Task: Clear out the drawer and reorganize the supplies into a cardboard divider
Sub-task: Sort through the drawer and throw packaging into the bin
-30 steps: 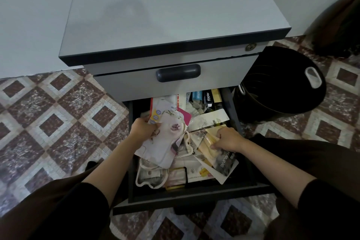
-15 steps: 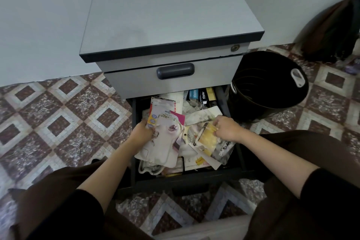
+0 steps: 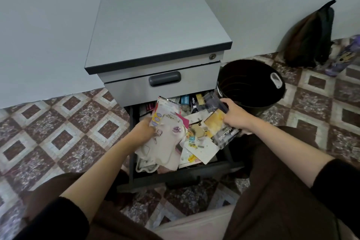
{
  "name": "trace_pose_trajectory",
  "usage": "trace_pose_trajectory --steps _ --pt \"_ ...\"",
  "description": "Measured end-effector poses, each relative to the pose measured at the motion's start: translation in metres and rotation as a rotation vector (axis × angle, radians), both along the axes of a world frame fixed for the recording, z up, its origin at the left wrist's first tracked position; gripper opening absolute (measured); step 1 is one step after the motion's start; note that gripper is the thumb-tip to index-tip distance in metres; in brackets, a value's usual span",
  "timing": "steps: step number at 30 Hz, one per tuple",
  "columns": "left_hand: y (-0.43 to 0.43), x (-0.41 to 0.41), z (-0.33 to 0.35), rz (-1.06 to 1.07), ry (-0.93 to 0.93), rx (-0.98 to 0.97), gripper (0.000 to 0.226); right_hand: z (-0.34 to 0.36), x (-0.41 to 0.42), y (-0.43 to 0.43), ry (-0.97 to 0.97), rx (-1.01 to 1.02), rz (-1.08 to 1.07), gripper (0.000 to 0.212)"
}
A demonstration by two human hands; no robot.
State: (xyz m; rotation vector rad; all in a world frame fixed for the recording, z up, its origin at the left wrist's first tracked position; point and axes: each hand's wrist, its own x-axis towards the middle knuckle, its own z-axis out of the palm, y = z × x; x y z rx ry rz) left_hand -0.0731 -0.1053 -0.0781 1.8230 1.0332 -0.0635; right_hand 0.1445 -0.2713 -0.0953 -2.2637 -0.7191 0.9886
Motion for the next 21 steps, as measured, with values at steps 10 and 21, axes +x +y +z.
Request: trace_pose_trajectory --steps 10,21 --pt "-0.05 0.109 0.016 -0.252 0.024 0.201 0.038 0.04 0.076 -0.069 -0.039 0.124 -0.313 0.068" --pt "-0.061 0.251 -0.019 -0.204 -0.03 -0.053 0.032 0.027 0.168 -0.124 -0.039 0.181 -0.658 0.063"
